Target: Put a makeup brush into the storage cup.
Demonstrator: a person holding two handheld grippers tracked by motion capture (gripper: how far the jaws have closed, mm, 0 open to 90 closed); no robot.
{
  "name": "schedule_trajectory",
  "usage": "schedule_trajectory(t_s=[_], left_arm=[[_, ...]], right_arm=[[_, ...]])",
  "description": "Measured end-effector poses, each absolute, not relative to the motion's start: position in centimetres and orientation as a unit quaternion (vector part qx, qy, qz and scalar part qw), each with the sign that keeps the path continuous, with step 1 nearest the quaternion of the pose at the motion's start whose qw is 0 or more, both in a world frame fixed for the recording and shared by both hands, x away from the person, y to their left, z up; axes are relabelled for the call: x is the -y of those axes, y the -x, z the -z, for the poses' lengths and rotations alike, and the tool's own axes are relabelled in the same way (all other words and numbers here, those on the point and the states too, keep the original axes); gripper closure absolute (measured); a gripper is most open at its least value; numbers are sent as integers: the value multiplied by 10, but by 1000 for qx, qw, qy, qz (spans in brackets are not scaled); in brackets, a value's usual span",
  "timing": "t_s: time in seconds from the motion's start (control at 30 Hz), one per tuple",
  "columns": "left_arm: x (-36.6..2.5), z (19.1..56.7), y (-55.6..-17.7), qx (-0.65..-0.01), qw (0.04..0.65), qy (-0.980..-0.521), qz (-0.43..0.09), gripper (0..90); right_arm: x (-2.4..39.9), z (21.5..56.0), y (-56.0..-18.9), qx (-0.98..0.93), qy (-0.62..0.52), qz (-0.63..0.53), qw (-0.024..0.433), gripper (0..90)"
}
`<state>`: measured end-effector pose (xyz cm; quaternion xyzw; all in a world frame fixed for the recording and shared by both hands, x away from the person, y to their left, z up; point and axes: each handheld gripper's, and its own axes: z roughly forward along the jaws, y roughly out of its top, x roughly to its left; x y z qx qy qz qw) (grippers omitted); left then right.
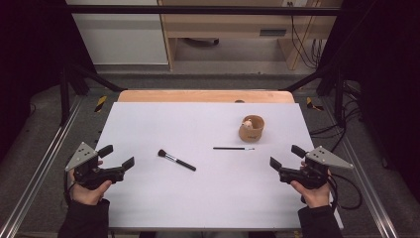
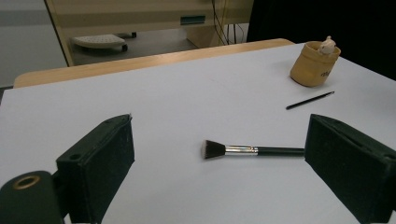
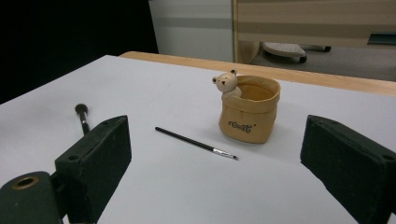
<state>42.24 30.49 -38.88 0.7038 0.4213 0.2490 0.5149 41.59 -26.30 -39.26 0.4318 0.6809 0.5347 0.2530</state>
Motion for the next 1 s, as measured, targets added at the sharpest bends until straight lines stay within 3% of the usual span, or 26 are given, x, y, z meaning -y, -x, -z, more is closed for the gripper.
schedule_trajectory(t_s=[0.5, 1.0], left_arm=[[-296, 389, -422, -423, 516, -704, -244, 80], [-262, 405, -430, -447, 496, -706, -236, 82]], right_arm=[[260, 392, -415, -682, -430, -535, 252, 89], [252, 392, -415, -689, -422, -534, 250, 88]])
